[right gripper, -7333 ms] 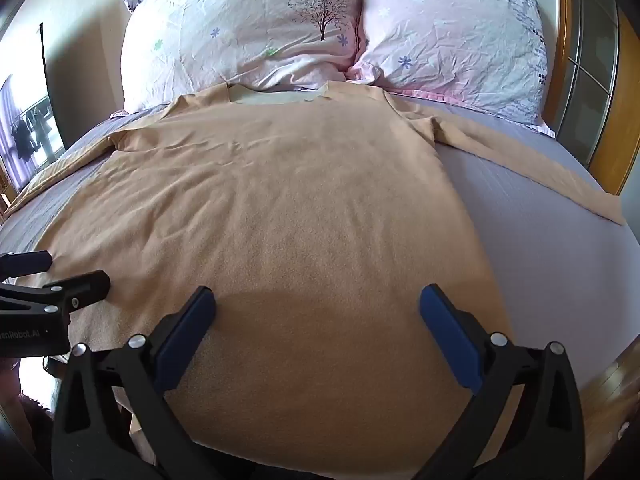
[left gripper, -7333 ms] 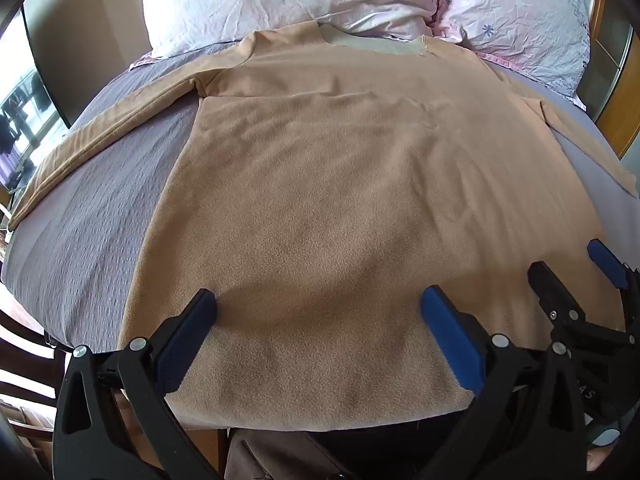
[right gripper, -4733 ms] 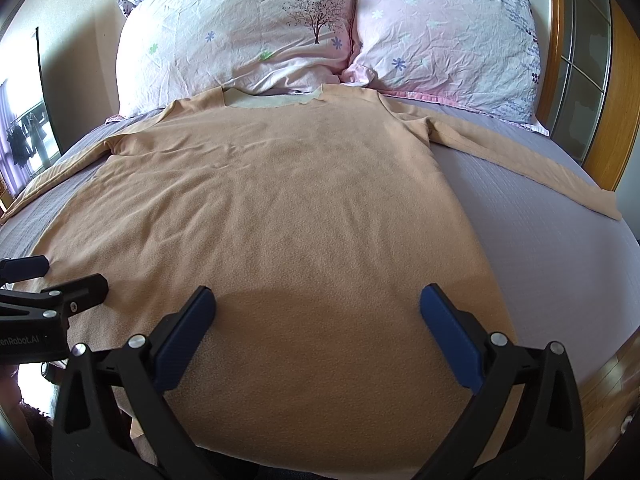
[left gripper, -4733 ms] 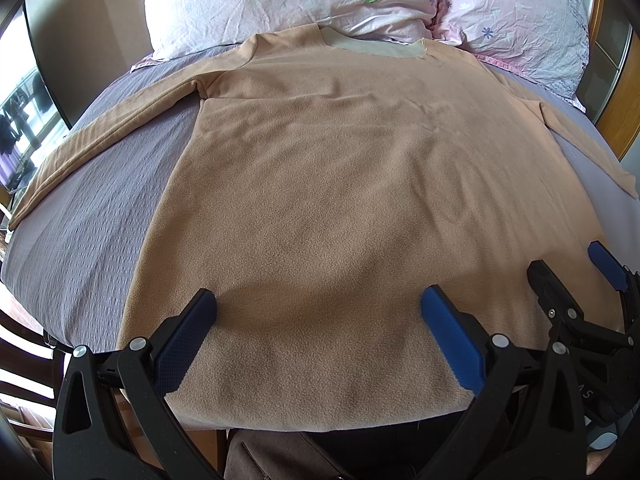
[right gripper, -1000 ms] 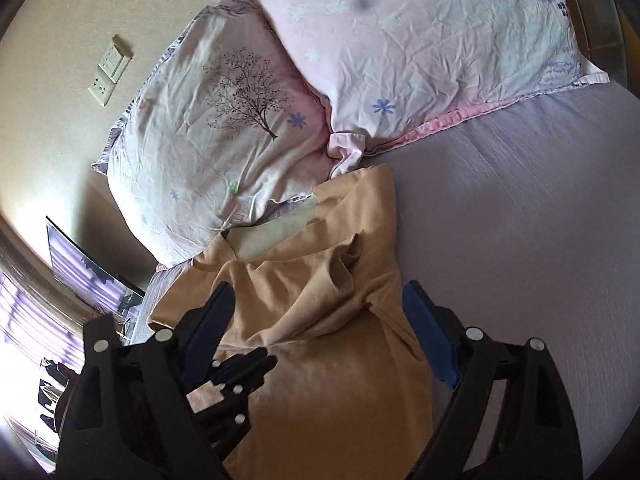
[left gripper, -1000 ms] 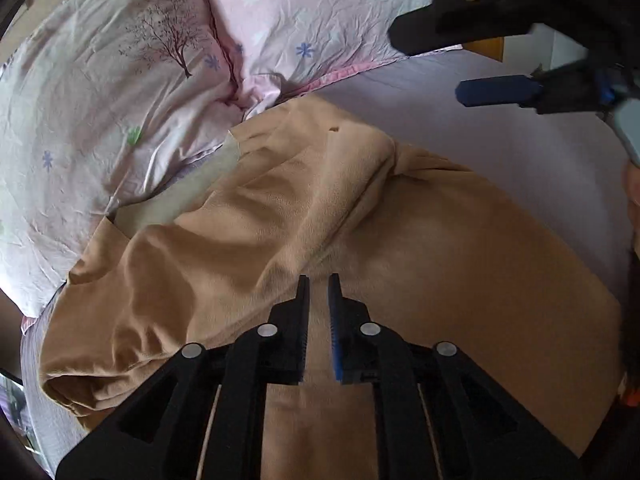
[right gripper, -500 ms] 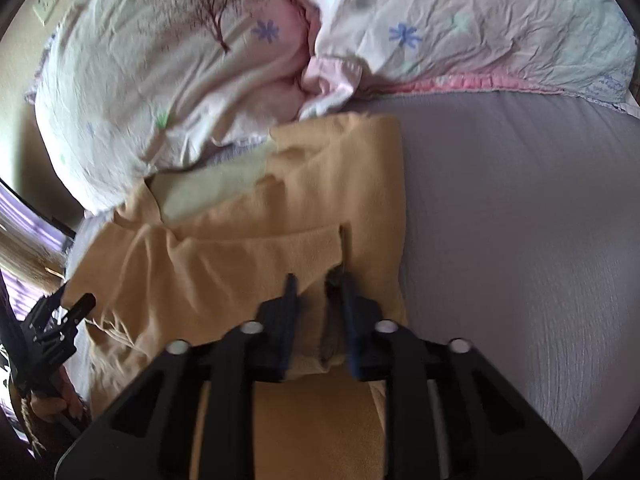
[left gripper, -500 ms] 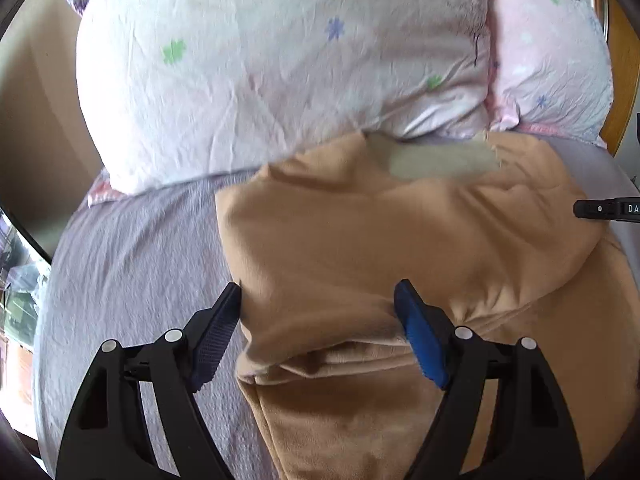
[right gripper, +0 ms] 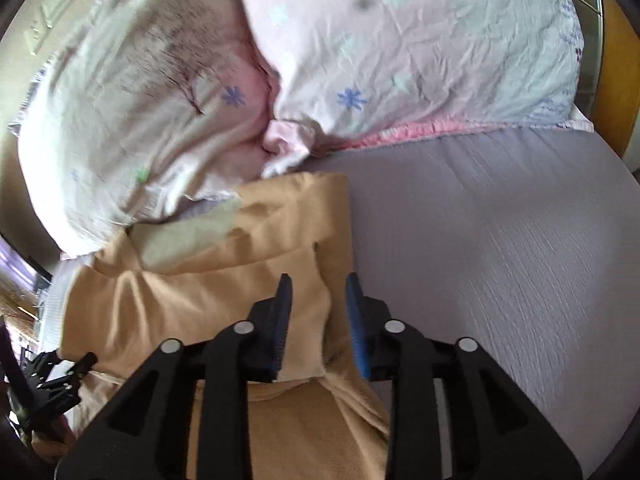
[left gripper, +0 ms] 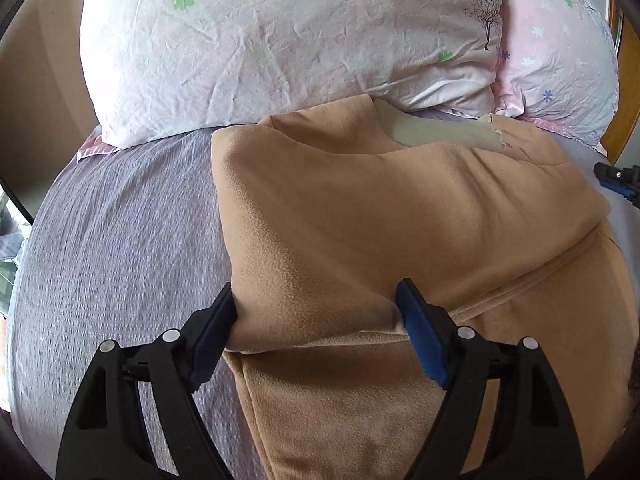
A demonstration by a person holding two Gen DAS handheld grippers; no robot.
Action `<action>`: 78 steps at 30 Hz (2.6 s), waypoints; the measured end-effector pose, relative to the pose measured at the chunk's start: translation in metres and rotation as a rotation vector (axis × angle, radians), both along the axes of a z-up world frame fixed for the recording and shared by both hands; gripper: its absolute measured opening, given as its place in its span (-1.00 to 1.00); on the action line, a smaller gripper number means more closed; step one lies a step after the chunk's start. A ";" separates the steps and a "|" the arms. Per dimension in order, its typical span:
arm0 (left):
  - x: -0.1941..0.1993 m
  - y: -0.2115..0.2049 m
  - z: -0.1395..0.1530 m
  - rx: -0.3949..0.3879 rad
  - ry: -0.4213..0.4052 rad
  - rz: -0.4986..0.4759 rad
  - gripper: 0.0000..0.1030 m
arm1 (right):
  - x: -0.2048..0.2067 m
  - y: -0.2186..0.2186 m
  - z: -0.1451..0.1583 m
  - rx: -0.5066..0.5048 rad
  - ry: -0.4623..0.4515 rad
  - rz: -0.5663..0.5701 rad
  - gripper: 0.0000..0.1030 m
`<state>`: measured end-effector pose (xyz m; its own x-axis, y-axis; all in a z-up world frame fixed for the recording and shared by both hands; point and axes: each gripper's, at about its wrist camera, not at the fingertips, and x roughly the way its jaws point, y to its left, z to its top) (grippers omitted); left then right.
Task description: Fold small clothes
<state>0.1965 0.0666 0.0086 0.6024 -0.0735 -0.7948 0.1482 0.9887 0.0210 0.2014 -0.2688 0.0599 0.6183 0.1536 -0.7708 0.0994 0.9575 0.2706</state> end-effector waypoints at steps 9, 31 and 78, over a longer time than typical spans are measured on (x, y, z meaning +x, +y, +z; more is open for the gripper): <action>-0.049 0.014 0.028 -0.111 -0.066 -0.034 0.58 | -0.006 0.037 -0.025 -0.013 0.121 0.203 0.20; -0.280 0.129 -0.047 -0.621 0.090 -0.207 0.71 | -0.307 -0.076 -0.054 0.370 0.211 0.466 0.83; 0.039 0.131 0.021 -0.874 -0.005 0.138 0.55 | 0.044 -0.063 0.003 0.525 -0.170 0.042 0.76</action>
<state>0.2356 0.1979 0.0300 0.6538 -0.5801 -0.4858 0.0281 0.6602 -0.7505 0.2458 -0.3320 0.0632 0.7121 0.5180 -0.4738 -0.0230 0.6918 0.7217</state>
